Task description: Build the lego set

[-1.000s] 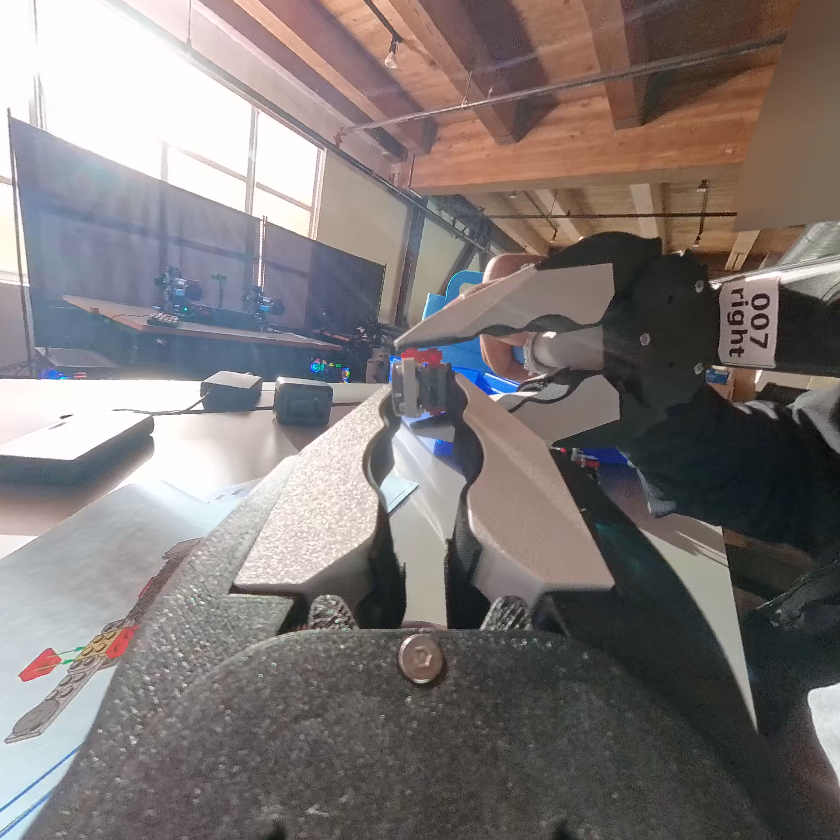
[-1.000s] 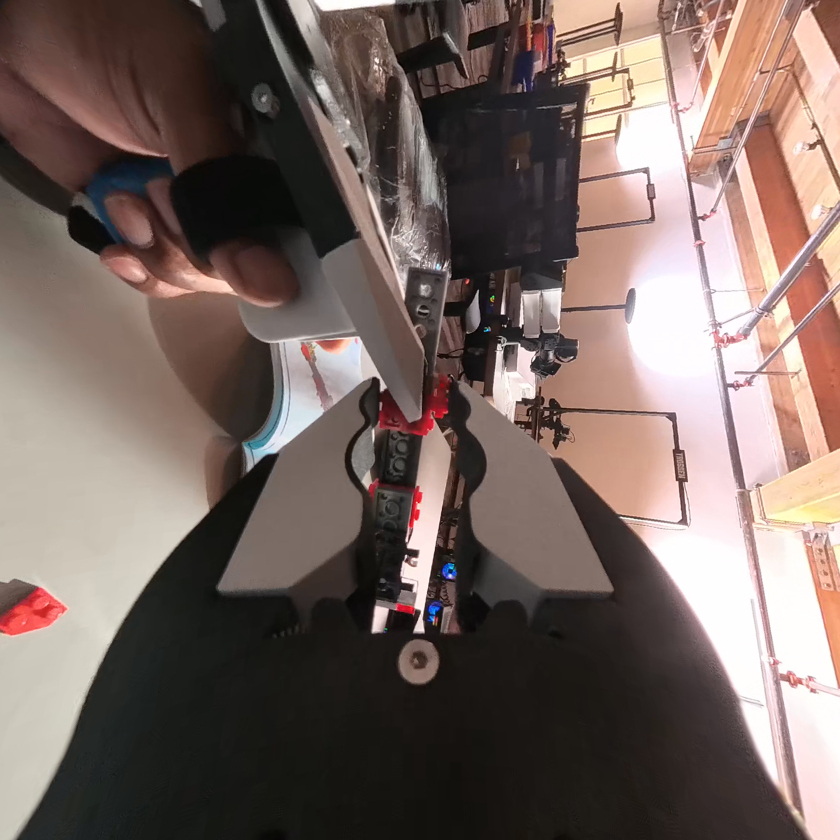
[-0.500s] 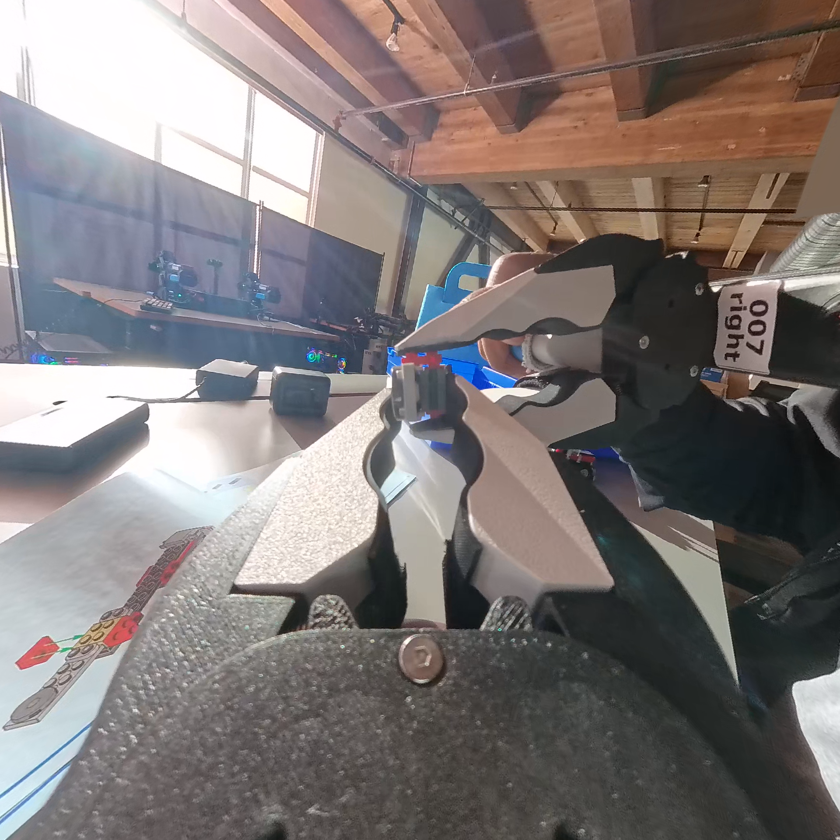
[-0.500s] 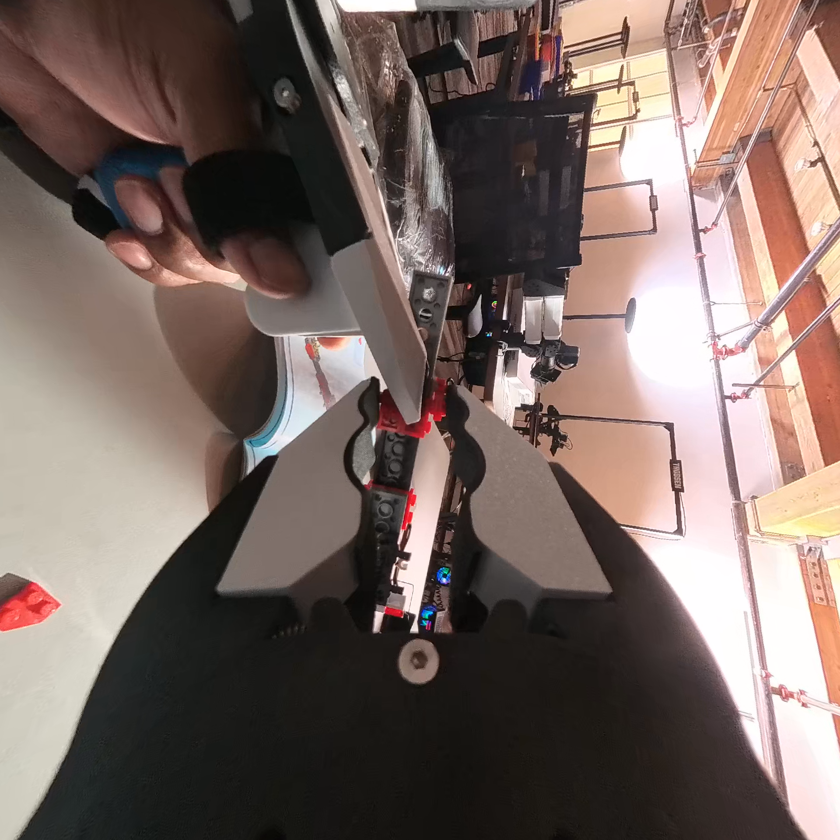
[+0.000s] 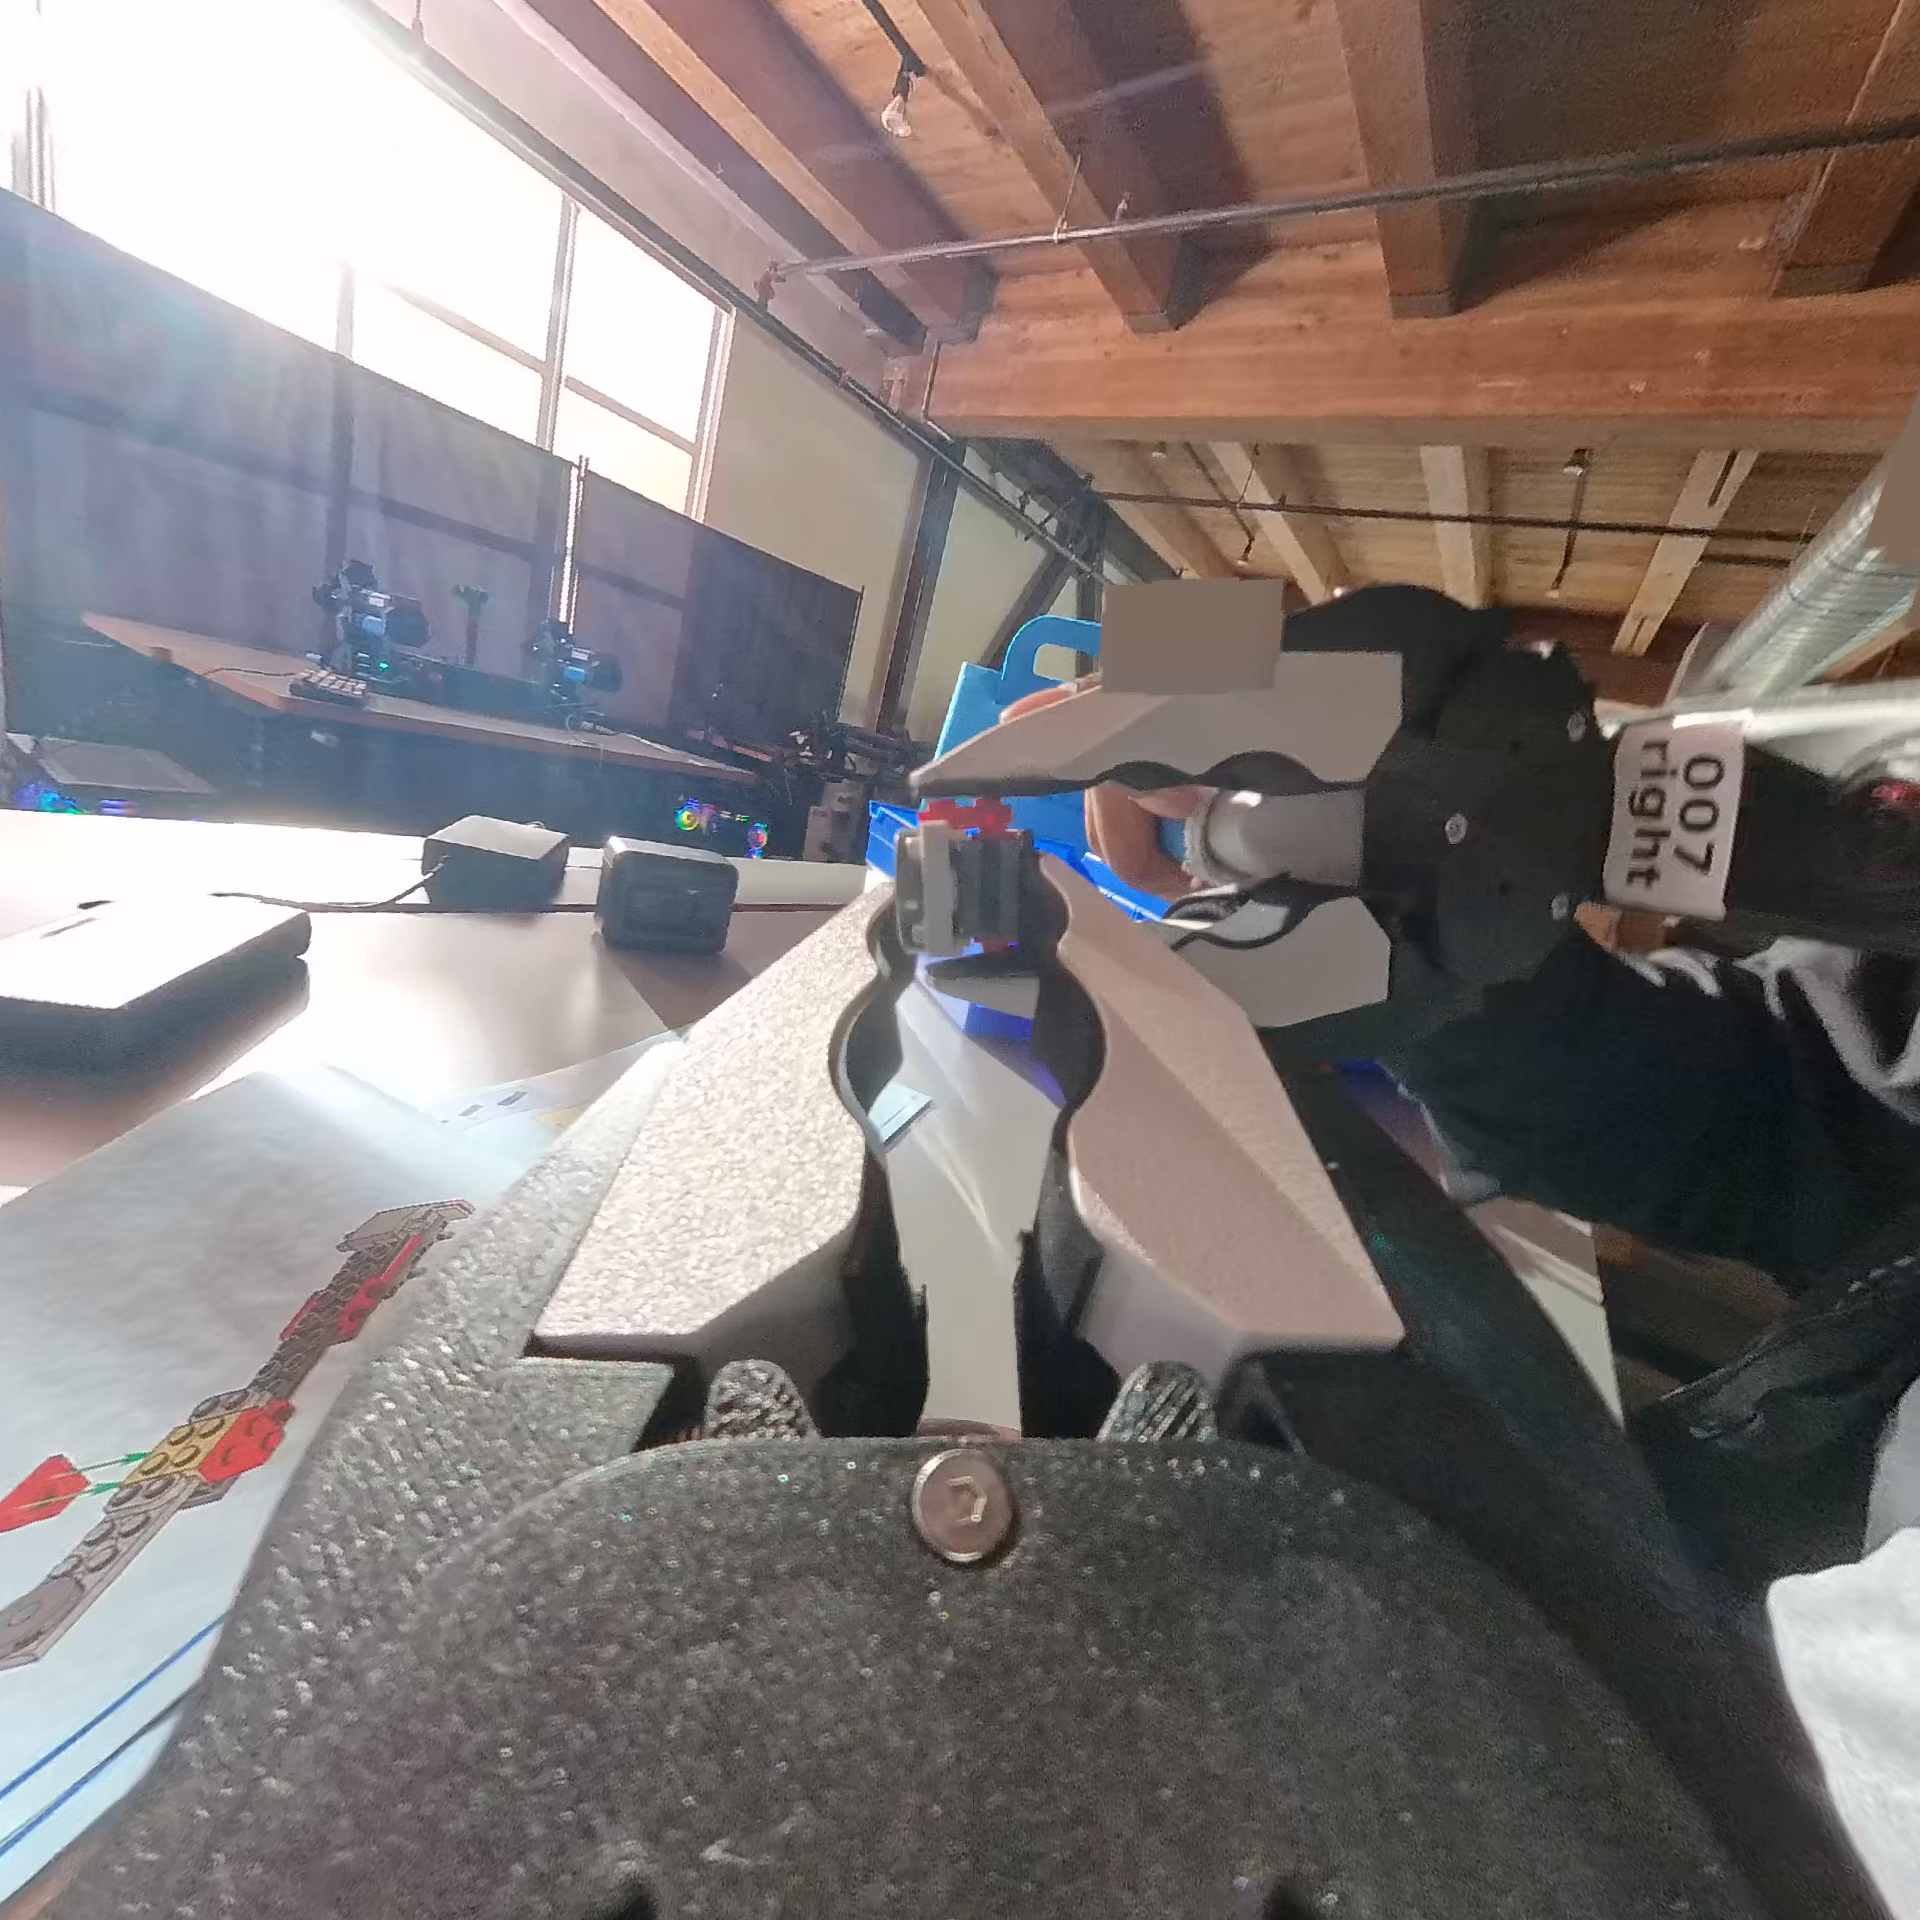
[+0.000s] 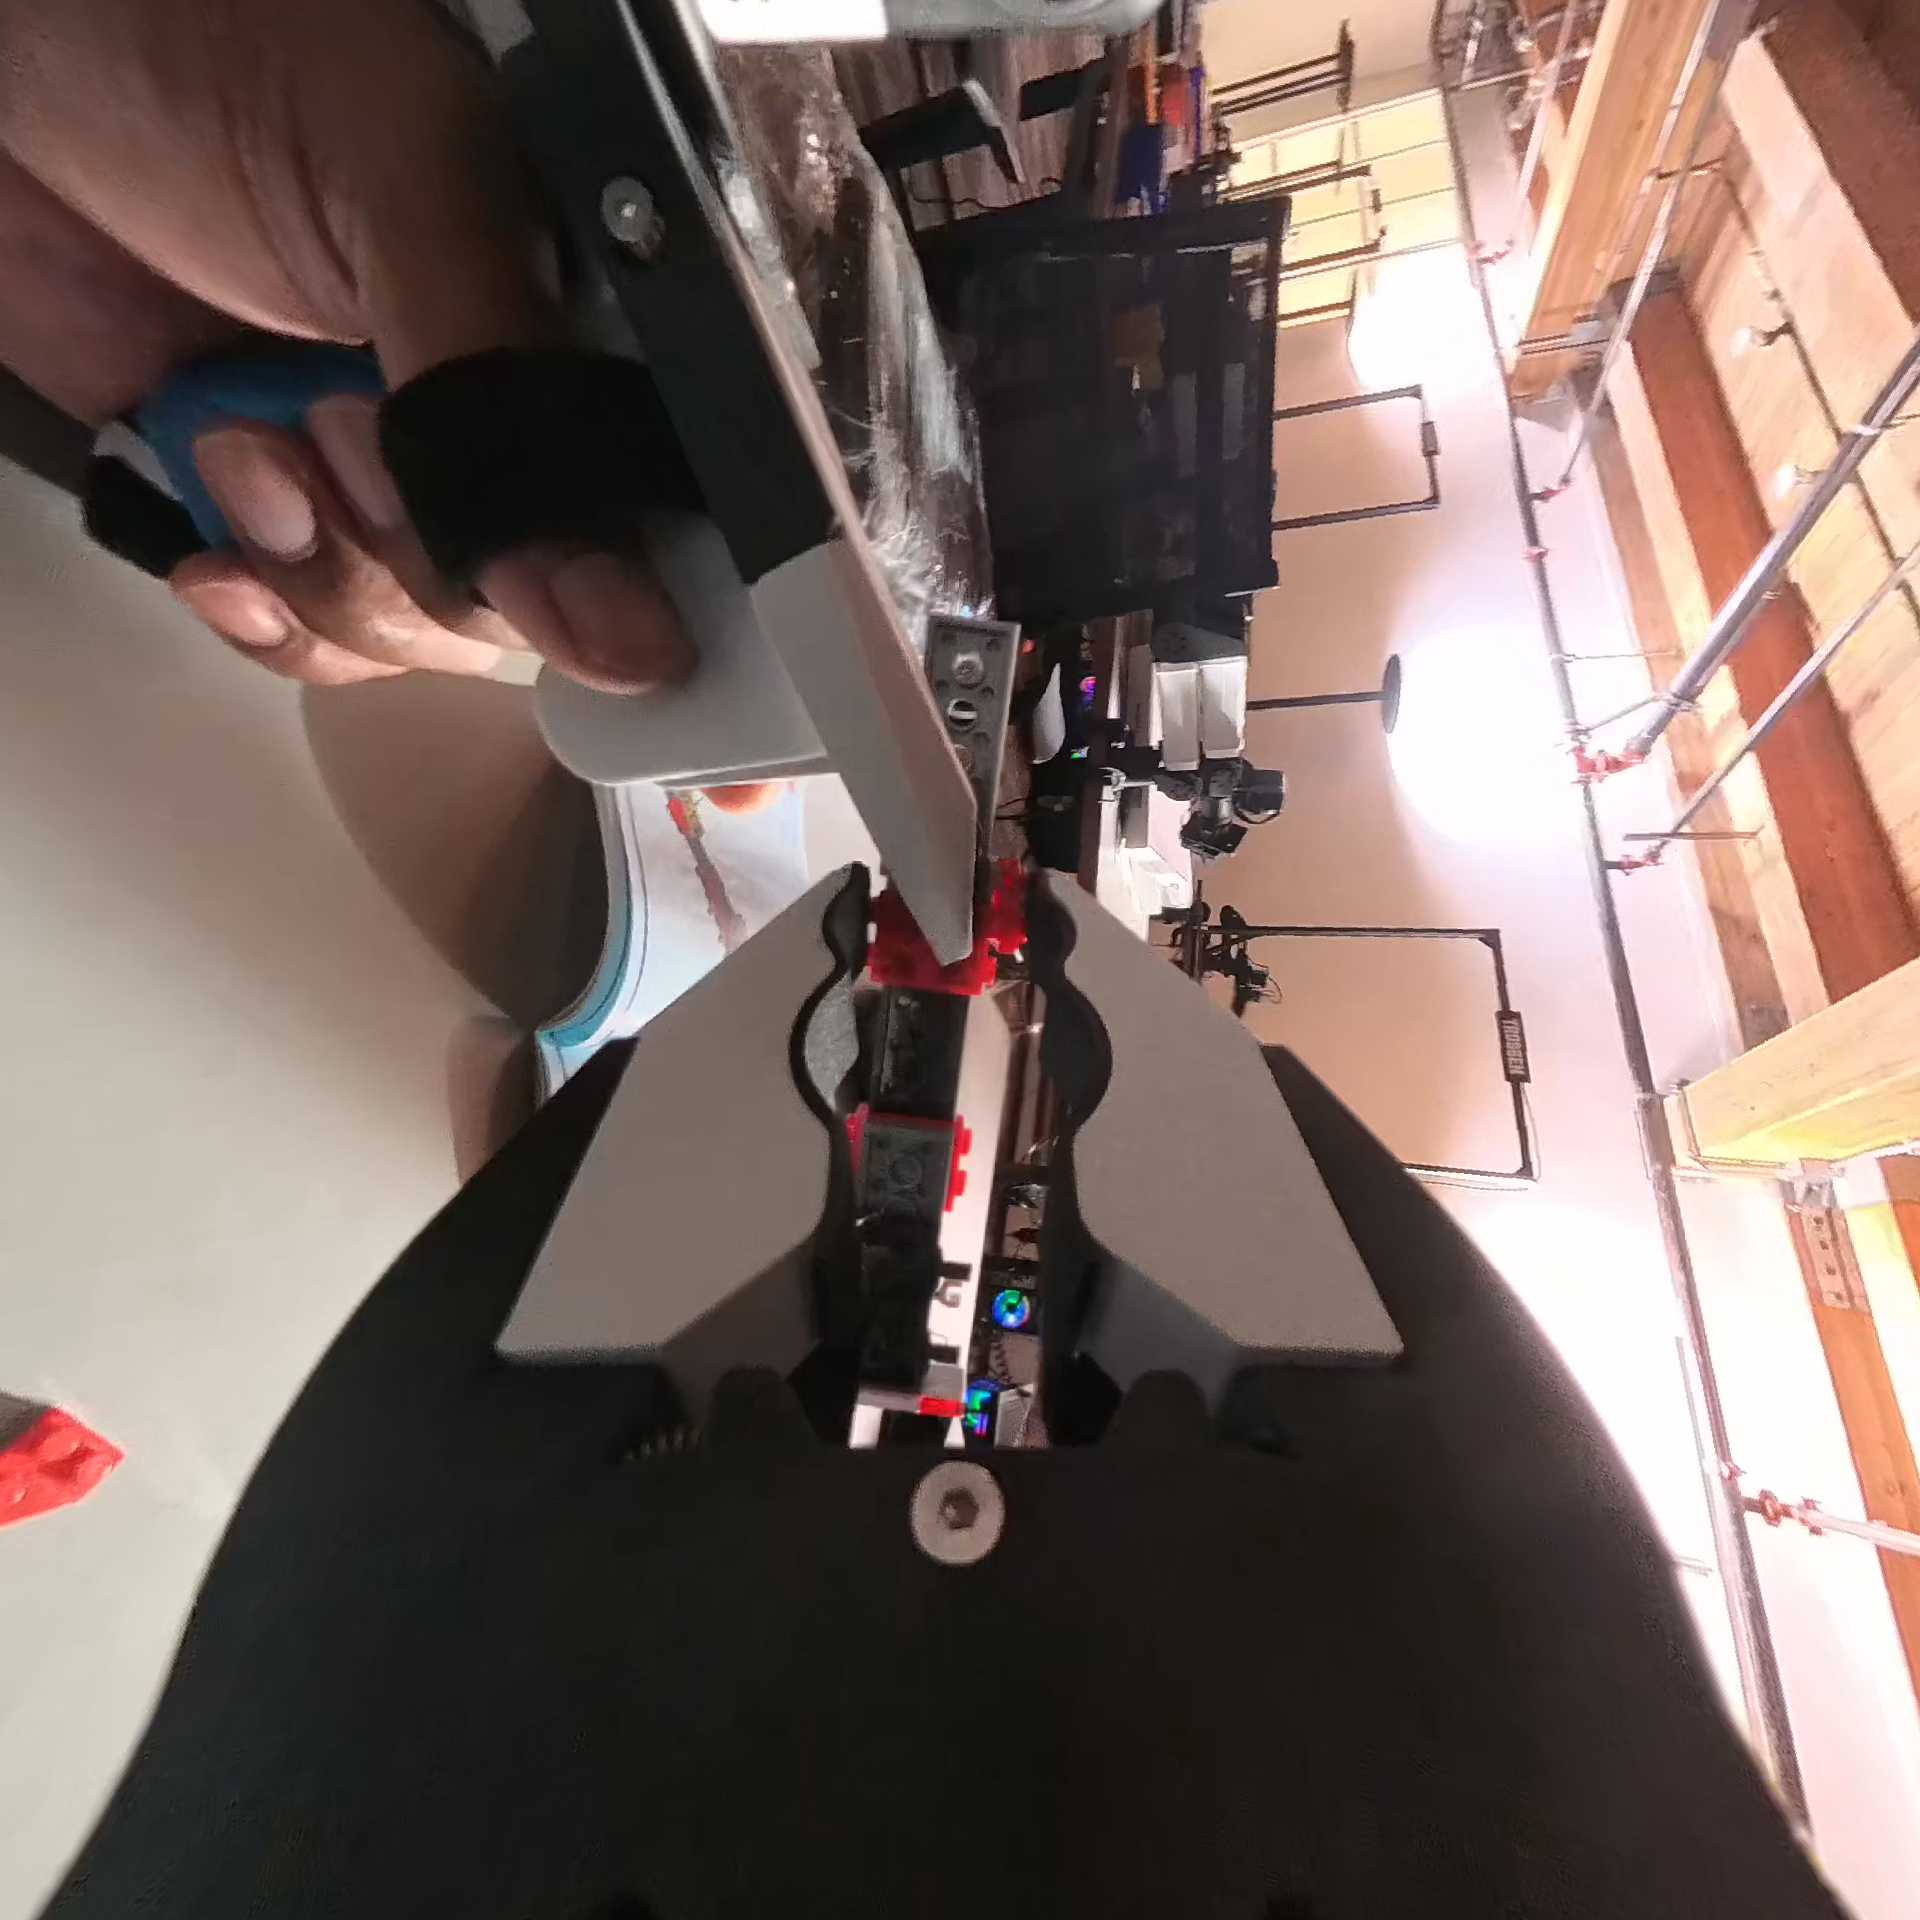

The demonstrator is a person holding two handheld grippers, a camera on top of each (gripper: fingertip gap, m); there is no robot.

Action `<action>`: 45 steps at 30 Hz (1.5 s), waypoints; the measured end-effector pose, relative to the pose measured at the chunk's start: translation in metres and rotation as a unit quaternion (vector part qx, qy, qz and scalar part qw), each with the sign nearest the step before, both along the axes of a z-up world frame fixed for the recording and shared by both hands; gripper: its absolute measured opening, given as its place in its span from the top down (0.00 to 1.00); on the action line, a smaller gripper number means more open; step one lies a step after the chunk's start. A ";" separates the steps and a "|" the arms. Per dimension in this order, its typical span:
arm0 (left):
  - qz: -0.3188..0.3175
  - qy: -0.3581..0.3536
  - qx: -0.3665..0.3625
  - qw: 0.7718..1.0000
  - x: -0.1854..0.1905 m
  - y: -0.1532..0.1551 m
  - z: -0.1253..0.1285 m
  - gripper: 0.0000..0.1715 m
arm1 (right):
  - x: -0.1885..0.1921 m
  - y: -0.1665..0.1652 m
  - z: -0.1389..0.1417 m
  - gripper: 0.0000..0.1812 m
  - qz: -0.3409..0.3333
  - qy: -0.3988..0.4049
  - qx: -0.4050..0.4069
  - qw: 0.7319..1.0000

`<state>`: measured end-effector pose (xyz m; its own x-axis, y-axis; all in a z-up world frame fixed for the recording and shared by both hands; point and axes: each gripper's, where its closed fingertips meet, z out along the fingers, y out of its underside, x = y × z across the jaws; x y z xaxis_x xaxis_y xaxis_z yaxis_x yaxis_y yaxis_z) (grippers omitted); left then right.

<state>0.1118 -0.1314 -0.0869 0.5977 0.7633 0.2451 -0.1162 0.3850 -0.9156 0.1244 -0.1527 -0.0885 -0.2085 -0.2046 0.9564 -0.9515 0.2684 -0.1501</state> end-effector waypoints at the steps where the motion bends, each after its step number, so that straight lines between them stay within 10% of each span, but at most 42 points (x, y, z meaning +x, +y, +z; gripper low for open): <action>1: -0.003 -0.002 0.013 1.000 0.000 -0.002 0.000 0.88 | 0.000 0.000 0.002 0.81 0.000 -0.001 -0.011 1.000; 45: -0.031 -0.065 0.071 0.995 -0.009 -0.008 -0.009 0.89 | -0.010 0.001 -0.007 0.84 -0.027 0.007 0.014 1.000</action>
<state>0.1029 -0.1393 -0.0960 0.5993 0.6780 0.4256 0.0279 0.5137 -0.8575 0.1140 -0.1520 -0.0960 -0.2070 -0.2202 0.9532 -0.9374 0.3236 -0.1288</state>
